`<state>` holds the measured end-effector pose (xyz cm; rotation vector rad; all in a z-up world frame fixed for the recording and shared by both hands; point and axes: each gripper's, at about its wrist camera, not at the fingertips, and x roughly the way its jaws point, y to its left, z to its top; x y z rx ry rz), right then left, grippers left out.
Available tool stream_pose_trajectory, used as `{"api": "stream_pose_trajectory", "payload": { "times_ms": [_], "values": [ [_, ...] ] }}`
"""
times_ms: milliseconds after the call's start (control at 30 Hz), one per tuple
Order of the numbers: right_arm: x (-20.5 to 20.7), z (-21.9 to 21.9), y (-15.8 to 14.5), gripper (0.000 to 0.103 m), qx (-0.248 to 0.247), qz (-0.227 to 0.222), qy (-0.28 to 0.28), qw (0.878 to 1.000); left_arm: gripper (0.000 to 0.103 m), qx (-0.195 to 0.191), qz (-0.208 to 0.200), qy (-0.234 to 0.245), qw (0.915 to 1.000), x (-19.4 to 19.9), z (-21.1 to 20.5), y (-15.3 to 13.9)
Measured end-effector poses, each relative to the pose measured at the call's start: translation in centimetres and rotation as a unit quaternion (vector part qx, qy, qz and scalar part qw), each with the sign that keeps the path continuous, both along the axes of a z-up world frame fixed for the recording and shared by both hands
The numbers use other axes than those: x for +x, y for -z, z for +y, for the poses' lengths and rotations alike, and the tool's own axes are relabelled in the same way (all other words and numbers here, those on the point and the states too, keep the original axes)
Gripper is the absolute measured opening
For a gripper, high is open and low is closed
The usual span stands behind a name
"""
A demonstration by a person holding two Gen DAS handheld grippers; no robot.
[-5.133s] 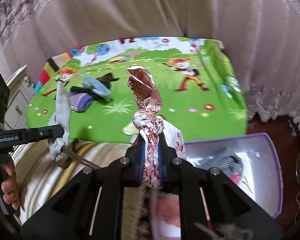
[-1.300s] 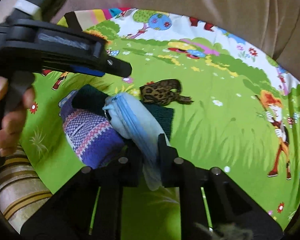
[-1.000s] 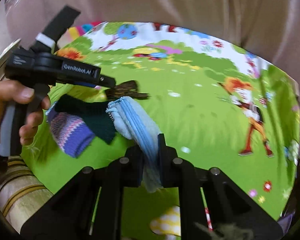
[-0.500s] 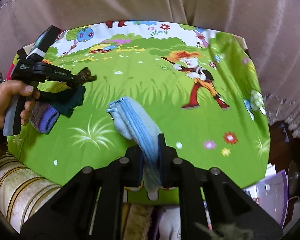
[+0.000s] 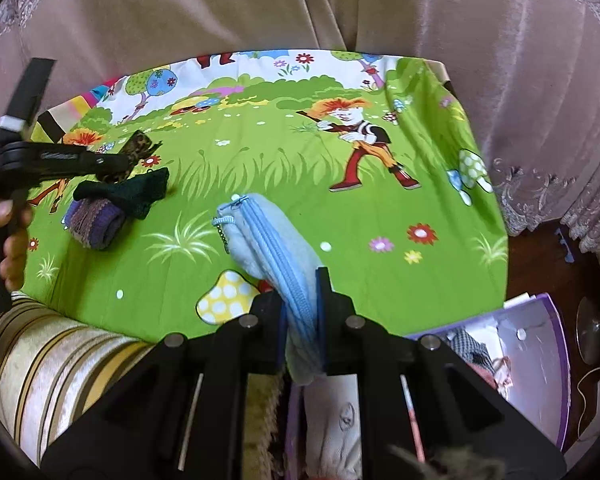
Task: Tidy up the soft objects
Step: 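Carry the strap and blue glove to the box and release them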
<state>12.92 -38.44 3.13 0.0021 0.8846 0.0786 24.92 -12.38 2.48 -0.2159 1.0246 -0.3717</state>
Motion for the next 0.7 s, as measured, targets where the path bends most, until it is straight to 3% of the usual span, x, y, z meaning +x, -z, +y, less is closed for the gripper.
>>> {"api": "stream_pose_trajectory", "payload": {
  "times_ms": [300,700],
  "values": [
    [-3.8,-2.6,-0.9,0.015,-0.001,-0.007,0.024,1.000,0.013,-0.056,0.016,0.040,0.9975,-7.0,-3.5,-0.4],
    [-8.4,-6.5,-1.6,0.015,-0.002,-0.018,0.069,0.997,0.013,-0.055,0.021,0.106,0.9926,-14.1,-10.4,-0.6]
  ]
}}
